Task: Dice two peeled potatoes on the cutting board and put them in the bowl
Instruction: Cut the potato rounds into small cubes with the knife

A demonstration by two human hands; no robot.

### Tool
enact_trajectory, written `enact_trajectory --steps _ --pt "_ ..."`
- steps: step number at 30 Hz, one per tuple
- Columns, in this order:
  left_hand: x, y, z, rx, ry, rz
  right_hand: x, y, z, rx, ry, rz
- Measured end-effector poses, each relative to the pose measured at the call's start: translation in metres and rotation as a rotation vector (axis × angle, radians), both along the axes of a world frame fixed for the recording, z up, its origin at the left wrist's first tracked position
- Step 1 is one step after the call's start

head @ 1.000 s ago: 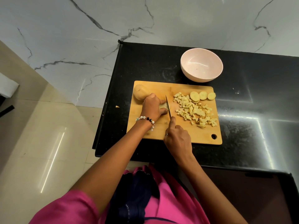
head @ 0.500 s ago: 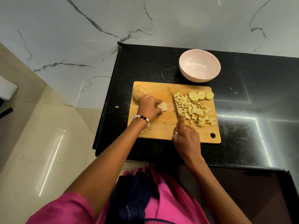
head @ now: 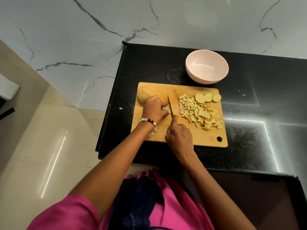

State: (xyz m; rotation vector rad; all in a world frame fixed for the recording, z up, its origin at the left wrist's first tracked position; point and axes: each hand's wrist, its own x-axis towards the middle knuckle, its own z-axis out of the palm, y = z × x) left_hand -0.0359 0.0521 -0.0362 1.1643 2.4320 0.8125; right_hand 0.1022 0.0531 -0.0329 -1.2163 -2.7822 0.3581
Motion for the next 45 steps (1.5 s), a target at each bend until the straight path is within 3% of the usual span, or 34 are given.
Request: enact_trajectory --steps 11,28,39,45 --pt "0.000 0.001 -0.001 -0.029 0.007 0.004 0.026 -0.013 -0.002 0.035 -0.073 -0.005" --pt "-0.004 -0.006 0.006 -0.037 -0.026 -0.039 0.015 -0.003 0.005 -0.086 0.060 -0.003" --pt "-0.004 -0.003 0.010 -0.038 -0.039 -0.006 -0.006 -0.007 0.000 -0.058 0.012 0.009" --pt "-0.002 -0.005 0.008 -0.007 -0.034 0.017 0.023 -0.031 -0.006 0.000 -0.071 0.026"
